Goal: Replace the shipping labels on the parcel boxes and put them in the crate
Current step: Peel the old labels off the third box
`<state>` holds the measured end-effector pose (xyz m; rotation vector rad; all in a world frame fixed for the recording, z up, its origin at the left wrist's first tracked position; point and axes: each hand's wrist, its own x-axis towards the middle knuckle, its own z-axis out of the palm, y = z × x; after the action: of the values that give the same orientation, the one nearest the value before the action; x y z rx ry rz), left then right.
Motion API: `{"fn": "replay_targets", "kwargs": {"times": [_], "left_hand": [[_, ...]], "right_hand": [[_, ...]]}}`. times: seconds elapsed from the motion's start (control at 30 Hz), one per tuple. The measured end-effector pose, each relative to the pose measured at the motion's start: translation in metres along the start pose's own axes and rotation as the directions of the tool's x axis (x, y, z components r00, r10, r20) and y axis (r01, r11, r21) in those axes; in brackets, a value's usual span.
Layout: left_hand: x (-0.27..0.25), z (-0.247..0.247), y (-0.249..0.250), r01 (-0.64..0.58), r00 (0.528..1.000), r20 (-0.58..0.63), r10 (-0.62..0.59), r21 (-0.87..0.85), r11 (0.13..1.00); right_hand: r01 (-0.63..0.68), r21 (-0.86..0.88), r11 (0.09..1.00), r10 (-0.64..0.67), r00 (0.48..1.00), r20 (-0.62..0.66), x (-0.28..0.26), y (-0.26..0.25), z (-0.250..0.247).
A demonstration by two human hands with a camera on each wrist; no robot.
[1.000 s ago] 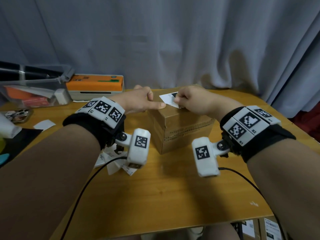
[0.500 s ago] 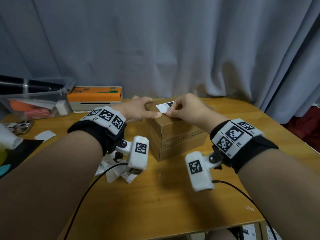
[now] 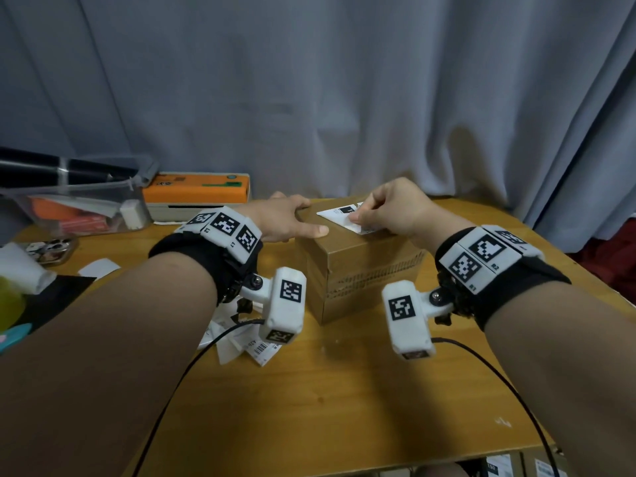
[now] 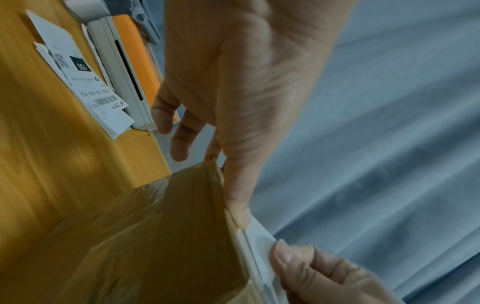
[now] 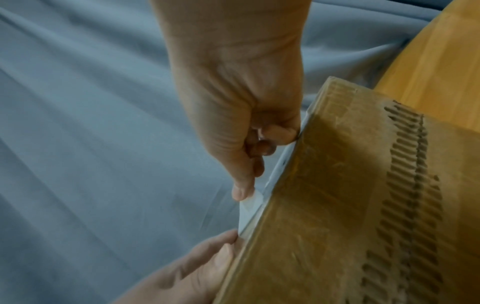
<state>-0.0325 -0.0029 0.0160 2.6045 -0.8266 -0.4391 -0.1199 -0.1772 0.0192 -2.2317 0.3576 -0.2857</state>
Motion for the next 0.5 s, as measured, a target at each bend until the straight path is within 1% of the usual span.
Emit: {"fn": "replay_targets", "kwargs": {"times": [0.23,0.5], "left_hand": [[0.0009,-0.0007,-0.0003,-0.002,1.0,0.015,0.001,0.025,1.0],[0.0005,-0.0011,-0.0003,0.001,1.0,0.02,-0.001,0.027,1.0]], "right_hand": [[0.007,-0.028,1.0,-0.008,0.999,-0.033,0.0023,0.0021,-0.0035],[0.008,0.019,1.0,-0.006,0.997,-0.083,-0.0002,0.0072,-0.0054]]}}
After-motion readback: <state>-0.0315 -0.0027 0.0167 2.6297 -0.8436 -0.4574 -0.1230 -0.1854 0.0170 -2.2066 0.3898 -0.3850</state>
